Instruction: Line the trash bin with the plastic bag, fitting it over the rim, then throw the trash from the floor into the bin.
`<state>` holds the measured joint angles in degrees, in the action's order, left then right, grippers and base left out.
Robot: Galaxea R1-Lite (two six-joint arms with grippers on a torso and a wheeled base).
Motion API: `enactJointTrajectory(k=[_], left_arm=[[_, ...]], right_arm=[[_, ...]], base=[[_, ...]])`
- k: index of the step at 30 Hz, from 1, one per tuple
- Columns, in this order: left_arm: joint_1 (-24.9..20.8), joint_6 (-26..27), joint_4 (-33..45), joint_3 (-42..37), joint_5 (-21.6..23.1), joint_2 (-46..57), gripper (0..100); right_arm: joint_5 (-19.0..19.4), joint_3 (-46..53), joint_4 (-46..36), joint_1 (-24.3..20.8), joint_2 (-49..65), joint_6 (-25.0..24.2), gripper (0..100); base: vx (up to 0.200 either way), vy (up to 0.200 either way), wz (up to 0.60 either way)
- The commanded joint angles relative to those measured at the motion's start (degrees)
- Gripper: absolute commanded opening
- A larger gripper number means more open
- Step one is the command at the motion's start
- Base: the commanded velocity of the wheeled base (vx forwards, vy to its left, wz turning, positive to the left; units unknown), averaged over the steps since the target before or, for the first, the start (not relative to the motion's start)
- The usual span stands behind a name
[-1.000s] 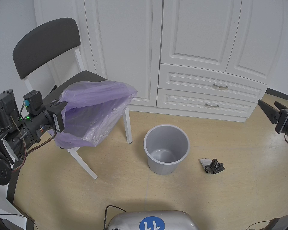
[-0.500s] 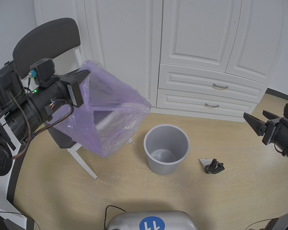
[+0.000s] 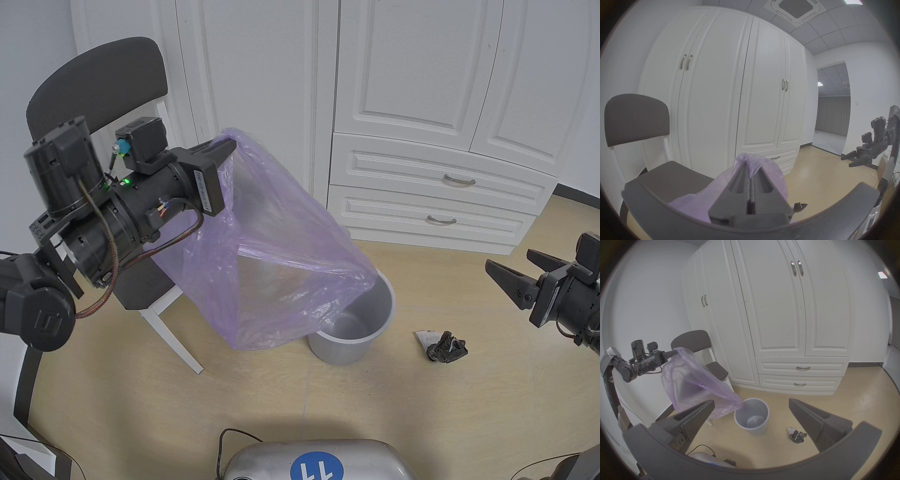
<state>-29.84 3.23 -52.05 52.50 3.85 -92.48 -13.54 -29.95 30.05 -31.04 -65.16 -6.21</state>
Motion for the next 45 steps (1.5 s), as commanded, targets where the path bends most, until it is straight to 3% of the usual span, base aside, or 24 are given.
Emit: enactJointTrajectory(k=[1,8,16,24,29,30,32,37,40,45], left_arm=[[0.3,-0.2,-0.3,0.8,0.2,-4.2,0],[-2.5,-0.1,-0.3,-3.7,-0.3,-2.9,0],[-2.4,-0.1,3.7,4.1,-0.2,-6.1,0],[-3.2,-0.2,2.8,8.8,-0.3,-10.4,0],[-5.2,-1.5,1.0,8.9,-0.5,-10.1,0],[-5.6,-2.1,-0.6,8.9,-1.2,-10.1,0],[-5.8,-2.5,-2.4,8.5,-3.1,-10.0,0],[-5.8,-4.5,-5.2,8.3,-6.2,-10.4,0],[-5.6,-6.8,-5.5,11.0,-6.9,-10.6,0],[-5.4,-8.3,-6.0,11.3,-7.1,-9.7,0]], right_arm=[[-0.1,0.4,0.1,-0.7,-0.9,-0.3,100],[-0.3,0.5,0.0,-0.7,-0.8,-0.3,100],[-0.3,0.3,0.1,-0.7,-0.6,-1.0,100],[0.1,-2.0,0.7,-1.9,-6.4,-2.6,100],[0.4,0.2,9.8,-7.9,-13.9,-11.9,100],[0.5,1.8,14.6,-8.9,-16.7,-15.0,100],[0.5,3.8,20.3,-9.0,-19.8,-16.5,100],[0.8,7.1,23.4,-8.5,-22.0,-15.9,100],[3.1,11.6,23.4,-8.7,-24.3,-10.8,100],[4.0,11.0,24.5,-8.5,-32.1,-12.3,100]], base=[[0.000,0.000,0.00],[0.000,0.000,0.00],[0.000,0.000,0.00],[0.000,0.000,0.00],[0.000,0.000,0.00],[0.000,0.000,0.00],[0.000,0.000,0.00],[0.000,0.000,0.00],[0.000,0.000,0.00],[0.000,0.000,0.00]])
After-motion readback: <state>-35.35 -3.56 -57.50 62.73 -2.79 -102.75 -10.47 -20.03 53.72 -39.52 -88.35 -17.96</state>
